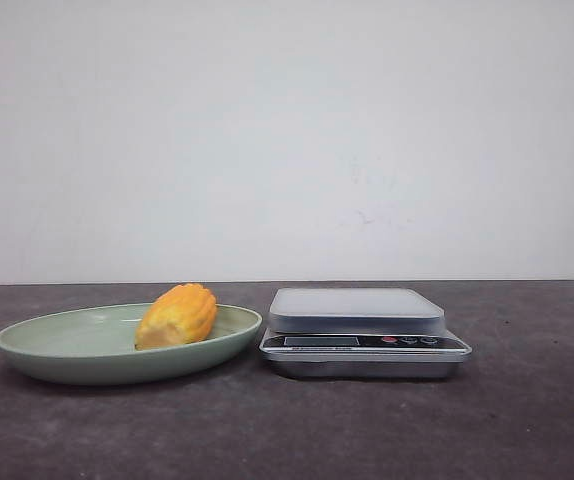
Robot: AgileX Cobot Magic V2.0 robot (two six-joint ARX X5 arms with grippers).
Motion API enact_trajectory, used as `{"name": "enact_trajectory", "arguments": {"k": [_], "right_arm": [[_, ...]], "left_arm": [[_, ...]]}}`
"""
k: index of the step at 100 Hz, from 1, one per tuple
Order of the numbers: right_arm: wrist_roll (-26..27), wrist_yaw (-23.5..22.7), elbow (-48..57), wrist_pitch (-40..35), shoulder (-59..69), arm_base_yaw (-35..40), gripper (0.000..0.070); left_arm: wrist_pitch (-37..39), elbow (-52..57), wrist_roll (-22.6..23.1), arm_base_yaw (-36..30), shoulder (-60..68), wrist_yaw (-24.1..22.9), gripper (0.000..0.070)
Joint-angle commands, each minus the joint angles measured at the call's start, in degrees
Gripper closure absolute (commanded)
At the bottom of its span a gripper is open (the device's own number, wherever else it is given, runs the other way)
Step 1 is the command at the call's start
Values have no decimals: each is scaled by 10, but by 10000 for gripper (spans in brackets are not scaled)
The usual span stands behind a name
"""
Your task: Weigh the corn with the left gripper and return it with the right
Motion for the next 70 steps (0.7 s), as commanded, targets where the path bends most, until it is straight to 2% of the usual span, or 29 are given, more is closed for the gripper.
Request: {"name": "enact_trajectory", "arguments": {"k": [1,24,51,70], "right_arm": [[8,0,5,4,2,3,696],[8,6,5,7,2,8,696],[6,-14,5,-13,-31,-73,696],[-9,-6,5,-101,-80,-108,696]], "left_arm": [[8,13,-4,-3,3,0,700],[8,13,-4,-3,3,0,700],[8,13,-4,-3,3,0,700],[8,13,-4,-3,3,0,700]]}}
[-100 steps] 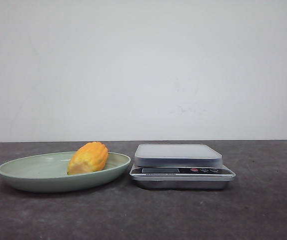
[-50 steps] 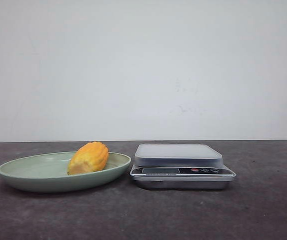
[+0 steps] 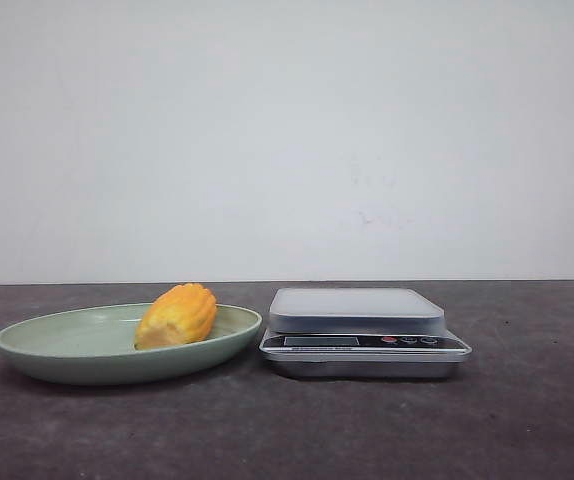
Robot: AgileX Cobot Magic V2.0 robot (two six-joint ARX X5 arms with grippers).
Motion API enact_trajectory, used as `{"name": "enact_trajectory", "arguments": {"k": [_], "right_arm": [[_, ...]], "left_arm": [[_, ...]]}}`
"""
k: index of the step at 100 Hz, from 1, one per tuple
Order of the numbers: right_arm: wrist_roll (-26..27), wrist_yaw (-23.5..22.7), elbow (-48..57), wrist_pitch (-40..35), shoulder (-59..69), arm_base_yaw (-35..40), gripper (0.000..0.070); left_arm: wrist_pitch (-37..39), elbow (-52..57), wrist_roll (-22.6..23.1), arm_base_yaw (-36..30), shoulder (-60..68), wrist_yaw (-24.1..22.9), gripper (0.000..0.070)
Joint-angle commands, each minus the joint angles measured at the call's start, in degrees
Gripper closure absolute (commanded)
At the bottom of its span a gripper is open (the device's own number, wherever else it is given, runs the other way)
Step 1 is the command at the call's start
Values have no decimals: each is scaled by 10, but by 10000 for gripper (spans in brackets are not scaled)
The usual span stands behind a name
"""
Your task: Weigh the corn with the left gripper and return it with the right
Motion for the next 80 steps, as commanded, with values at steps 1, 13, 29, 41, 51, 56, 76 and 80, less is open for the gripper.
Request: {"name": "enact_trajectory", "arguments": {"k": [1,13,29,41,51,56,76,80], "right_arm": [[-6,2,6,-38,-20,-9,696],[-6,14,-7,-81,-60,-39,696],[-36,94,-110,47,-74,-84,696],[-48,119,-250,213,-72,-130,696],[-40,70,-372,351,-73,-173,696],[-28,31,-422,405,-74,-190,696],[6,-46,-530,445,-115,-226,696],[6,-49,-544,440,-130,-230,696]], "left_arm": [[8,13,0,-3,3,0,700],[8,13,0,-3,3,0,700],[8,13,0,-3,3,0,700],[8,13,0,-3,3,0,700],[8,13,0,-3,3,0,700],[8,13,0,-3,3,0,700],[8,13,0,-3,3,0,700],[8,13,0,-3,3,0,700]]}}
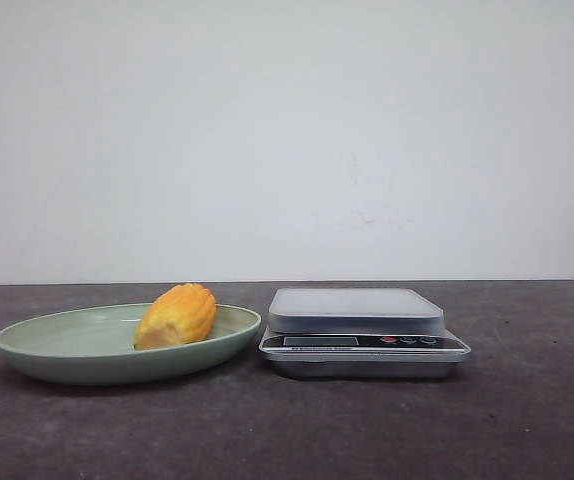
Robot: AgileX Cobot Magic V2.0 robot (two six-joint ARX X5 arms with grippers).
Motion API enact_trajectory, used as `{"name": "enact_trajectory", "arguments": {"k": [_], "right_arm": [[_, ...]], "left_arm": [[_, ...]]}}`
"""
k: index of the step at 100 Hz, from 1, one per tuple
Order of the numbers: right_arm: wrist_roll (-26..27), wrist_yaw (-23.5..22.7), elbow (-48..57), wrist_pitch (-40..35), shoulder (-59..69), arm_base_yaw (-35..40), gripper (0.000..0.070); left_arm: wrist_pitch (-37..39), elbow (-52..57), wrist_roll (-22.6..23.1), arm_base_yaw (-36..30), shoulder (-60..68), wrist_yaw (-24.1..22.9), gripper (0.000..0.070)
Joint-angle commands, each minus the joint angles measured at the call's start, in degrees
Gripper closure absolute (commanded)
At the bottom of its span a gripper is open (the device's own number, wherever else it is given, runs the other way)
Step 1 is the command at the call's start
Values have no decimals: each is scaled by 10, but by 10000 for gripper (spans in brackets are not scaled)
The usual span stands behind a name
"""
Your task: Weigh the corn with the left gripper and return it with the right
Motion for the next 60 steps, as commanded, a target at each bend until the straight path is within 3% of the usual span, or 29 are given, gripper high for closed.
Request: {"name": "enact_trajectory", "arguments": {"k": [1,9,22,45,60], "right_arm": [[17,-4,-13,9,-22,-5,696],[21,-10,-32,7,-19,-10,696],[21,-64,-57,7,-19,-12,696],[20,-120,-90,2,-19,-12,696],[20,-119,-90,-12,-19,-12,695]], "left_arm": [[8,13,0,-3,3,0,700],[8,13,0,-3,3,0,700],[8,13,0,-3,3,0,700],[8,13,0,-3,3,-1,700],[8,13,0,-3,3,-1,700]]}}
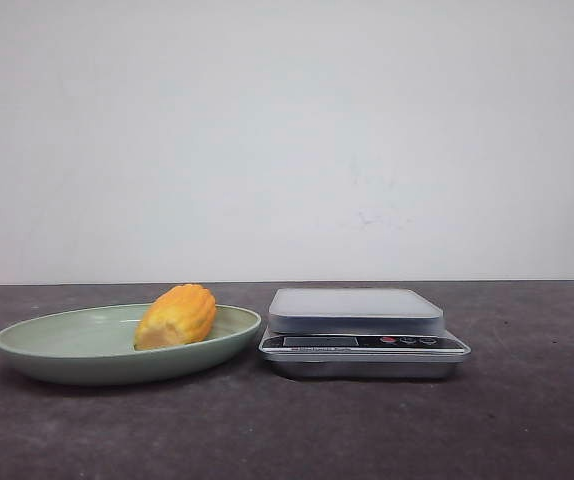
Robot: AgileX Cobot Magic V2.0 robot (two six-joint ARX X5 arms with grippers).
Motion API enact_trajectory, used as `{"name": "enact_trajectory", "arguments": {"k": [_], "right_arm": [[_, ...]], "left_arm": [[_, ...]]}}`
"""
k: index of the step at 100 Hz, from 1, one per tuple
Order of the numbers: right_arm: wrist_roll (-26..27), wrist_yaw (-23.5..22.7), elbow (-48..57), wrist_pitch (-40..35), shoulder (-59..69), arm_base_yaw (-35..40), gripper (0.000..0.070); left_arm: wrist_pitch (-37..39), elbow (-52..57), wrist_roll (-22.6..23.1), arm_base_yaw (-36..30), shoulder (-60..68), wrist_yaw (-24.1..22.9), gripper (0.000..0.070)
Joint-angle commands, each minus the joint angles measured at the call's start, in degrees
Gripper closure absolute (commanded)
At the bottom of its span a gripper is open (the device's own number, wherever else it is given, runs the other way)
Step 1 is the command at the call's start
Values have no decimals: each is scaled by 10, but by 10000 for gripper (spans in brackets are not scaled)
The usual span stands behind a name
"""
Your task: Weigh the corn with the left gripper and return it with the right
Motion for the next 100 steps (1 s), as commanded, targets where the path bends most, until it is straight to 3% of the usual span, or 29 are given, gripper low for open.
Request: {"name": "enact_trajectory", "arguments": {"k": [1,100], "right_arm": [[6,3,-2,-2,0,0,695],[6,-16,-2,10,0,0,696]], "left_arm": [[7,13,0,-3,3,0,700],[7,13,0,-3,3,0,700]]}}
